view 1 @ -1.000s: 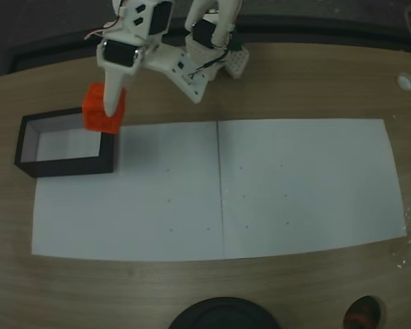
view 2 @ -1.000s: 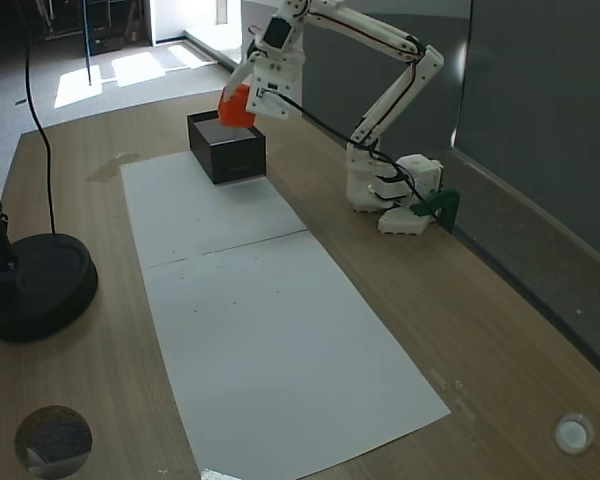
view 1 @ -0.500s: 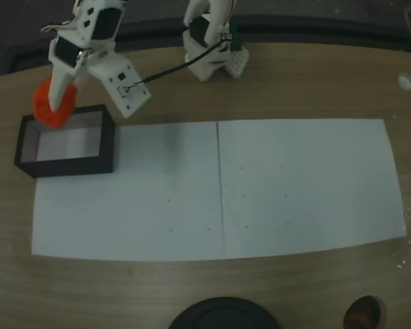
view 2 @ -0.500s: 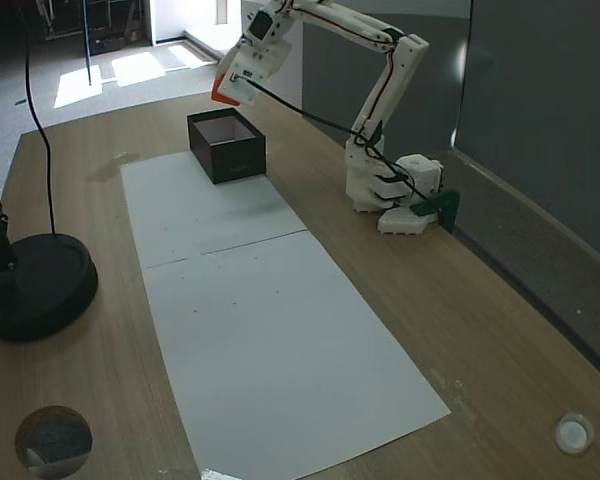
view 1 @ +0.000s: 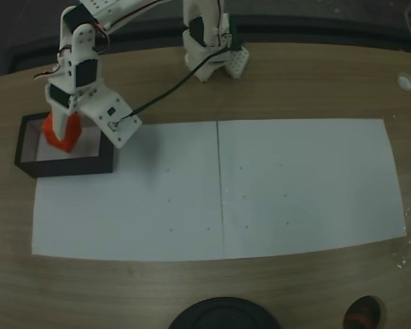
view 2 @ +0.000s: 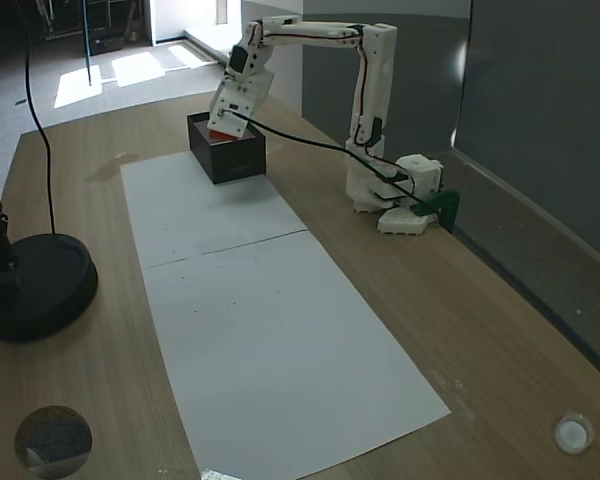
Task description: Grab a orange square and put it in the box.
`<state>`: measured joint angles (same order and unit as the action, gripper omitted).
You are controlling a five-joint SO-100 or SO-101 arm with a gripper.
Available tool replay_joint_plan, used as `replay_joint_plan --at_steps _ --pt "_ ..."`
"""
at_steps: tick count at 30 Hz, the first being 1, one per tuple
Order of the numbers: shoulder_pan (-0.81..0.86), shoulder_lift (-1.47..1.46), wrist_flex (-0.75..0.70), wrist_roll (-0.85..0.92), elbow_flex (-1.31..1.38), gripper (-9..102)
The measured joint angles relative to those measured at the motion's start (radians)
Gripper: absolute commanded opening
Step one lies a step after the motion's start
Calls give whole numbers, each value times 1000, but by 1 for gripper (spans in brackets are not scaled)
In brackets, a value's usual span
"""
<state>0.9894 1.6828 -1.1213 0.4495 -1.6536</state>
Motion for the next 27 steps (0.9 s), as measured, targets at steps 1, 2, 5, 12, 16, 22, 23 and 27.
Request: replay_joint_plan --at_steps 1,2,5,12,16,22,23,27 --pt "0 0 0 0 0 13" --pt "0 0 0 0 0 17" --pt "5 0 0 -37 0 30" --pt "0 0 -74 -83 0 39" --pt "-89 34 -244 -172 48 37" --pt "-345 291 -489 -287 181 6" --pt "-402 348 -514 -304 198 1" --pt "-638 595 -546 -368 216 0"
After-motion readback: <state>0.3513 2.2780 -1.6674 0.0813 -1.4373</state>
